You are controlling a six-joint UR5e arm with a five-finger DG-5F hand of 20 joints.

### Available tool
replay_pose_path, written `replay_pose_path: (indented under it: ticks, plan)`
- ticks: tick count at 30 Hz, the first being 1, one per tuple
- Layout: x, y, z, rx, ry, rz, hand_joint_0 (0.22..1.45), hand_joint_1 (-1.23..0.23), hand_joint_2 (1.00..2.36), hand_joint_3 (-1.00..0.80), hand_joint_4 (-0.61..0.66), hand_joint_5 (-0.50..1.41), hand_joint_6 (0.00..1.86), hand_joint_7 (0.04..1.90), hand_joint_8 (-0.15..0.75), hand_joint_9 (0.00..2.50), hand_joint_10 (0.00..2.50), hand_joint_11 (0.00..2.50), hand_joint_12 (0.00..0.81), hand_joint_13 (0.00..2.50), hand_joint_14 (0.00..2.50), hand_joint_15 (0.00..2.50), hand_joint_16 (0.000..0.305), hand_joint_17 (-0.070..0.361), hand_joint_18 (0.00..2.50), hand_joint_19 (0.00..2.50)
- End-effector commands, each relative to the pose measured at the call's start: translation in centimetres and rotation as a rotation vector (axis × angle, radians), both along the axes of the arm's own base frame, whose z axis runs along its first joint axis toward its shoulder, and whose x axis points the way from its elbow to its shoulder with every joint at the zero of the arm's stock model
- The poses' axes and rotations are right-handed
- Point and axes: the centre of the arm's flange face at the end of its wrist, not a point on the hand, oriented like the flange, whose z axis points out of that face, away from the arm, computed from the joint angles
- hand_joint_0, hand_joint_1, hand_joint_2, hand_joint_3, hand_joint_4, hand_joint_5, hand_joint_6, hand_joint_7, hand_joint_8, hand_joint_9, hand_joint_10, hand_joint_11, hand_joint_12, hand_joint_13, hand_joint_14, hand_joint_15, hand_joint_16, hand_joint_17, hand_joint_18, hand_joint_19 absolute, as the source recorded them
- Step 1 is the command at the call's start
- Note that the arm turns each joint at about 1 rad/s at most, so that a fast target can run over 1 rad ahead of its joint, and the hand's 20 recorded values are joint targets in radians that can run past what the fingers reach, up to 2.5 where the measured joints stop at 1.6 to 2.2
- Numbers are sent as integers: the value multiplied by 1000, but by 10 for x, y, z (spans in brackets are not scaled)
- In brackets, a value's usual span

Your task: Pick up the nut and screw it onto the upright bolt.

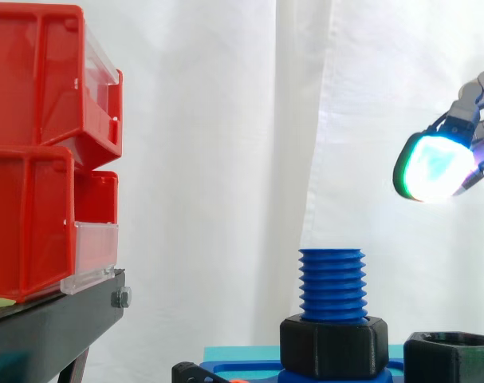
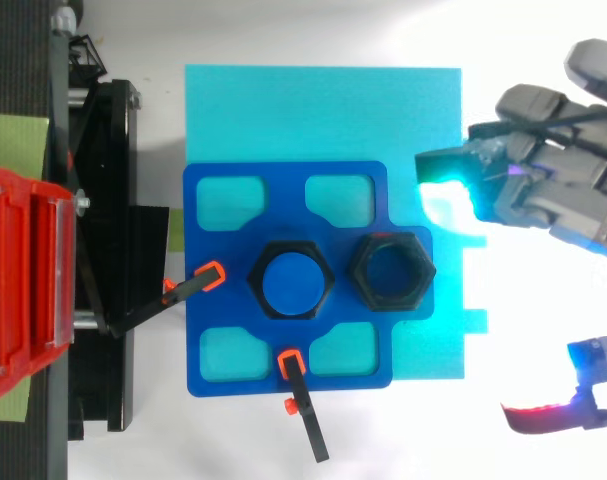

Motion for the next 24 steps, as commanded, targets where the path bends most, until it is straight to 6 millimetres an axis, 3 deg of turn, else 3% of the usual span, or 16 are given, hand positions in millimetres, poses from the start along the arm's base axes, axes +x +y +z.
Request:
replay_pose_path:
  ticks: [1,24]
  plan:
    - [3,6,-9,0,5,-5,388,-577,1000,-500,202,-226,502,761,288,497,0,0,354,528,0,0,45,100,340,0]
    - [5,22,-16,10,-28,-140,384,-561,1000,-500,204,-226,502,764,288,489,0,0,356,528,0,0,45,102,349,0]
